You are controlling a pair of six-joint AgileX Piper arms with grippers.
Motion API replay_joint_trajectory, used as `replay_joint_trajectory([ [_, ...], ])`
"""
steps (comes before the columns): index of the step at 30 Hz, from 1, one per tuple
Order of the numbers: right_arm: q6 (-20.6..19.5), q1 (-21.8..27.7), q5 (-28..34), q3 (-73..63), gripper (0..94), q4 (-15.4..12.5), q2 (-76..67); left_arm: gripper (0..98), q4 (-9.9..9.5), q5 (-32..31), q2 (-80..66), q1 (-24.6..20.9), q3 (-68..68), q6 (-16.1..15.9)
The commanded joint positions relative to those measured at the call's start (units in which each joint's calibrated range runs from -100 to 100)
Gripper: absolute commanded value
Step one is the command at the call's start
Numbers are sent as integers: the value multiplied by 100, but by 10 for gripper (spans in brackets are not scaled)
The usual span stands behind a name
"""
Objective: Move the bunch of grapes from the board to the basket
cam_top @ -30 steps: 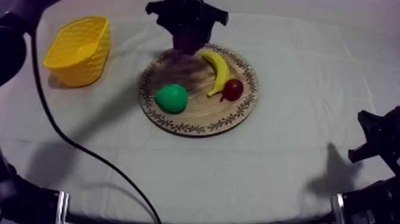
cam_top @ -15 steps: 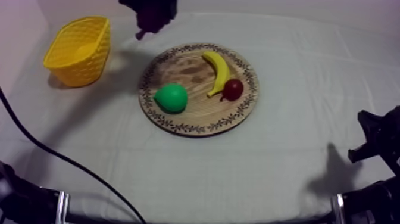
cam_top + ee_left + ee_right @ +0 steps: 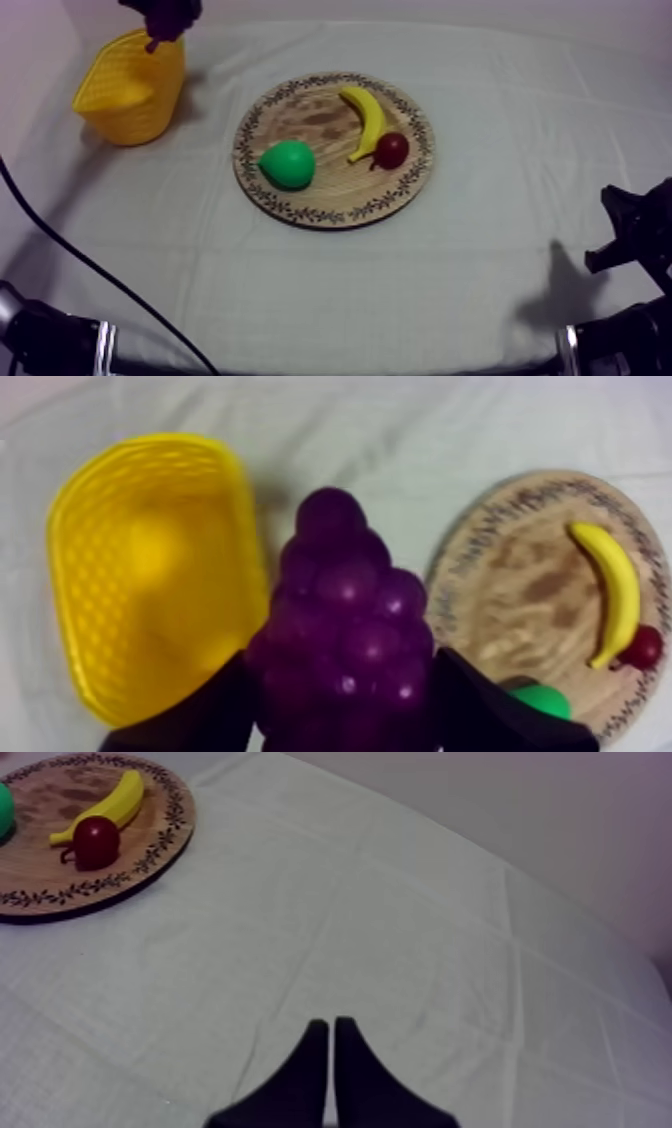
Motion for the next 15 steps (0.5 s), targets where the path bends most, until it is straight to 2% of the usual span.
replay_joint_trajectory([
  [1, 0, 2, -3, -2, 3, 0, -1, 519, -16, -12, 10, -226, -4, -63],
  [9, 0, 2, -3, -2, 3, 0, -1, 522, -59, -31, 110, -748, -51, -247],
  [15, 0, 2, -3, -2, 3, 0, -1, 527, -66, -46, 159, -969, -51, -312],
])
